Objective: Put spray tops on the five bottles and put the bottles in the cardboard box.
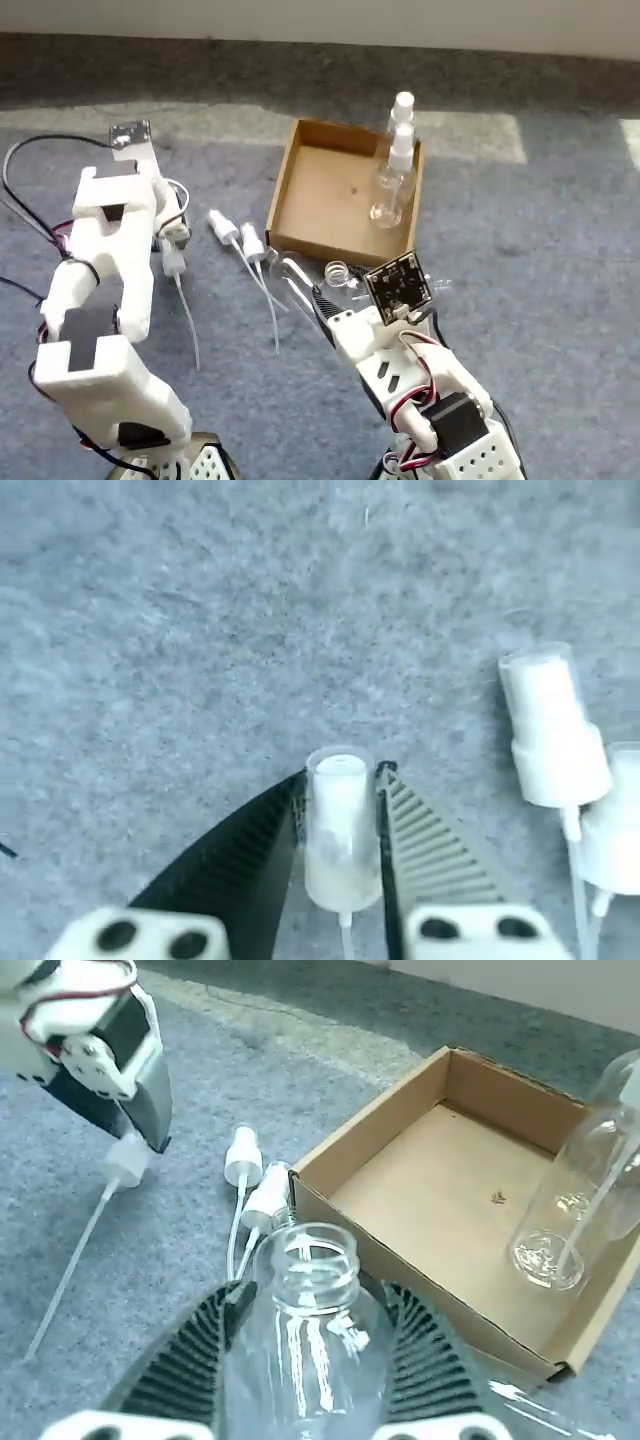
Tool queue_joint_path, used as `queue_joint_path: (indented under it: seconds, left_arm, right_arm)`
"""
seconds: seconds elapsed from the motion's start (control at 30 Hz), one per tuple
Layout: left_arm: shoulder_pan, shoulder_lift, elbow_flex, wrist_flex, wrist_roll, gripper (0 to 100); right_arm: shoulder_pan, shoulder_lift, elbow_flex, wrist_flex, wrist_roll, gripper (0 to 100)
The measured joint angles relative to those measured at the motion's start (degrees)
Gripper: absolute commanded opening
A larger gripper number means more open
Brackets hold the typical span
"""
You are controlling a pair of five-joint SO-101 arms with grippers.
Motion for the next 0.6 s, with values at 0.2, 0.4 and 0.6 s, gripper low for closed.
queue_joint_path:
  seconds: [0.2, 0.4, 0.6]
  left_arm:
    - [2.81, -9.49, -5.89, 9.14, 0.00, 11]
    - [9.67, -23.21, -10.90, 15.12, 0.00, 11]
    - [17.49, -41.32, -11.96, 15.65, 0.00, 11]
  right_arm:
    - [0.00, 0.00, 0.00, 0.00, 0.00, 0.4]
    - [0.00, 0.00, 0.00, 0.00, 0.00, 0.4]
    - [0.00, 0.00, 0.00, 0.00, 0.00, 0.4]
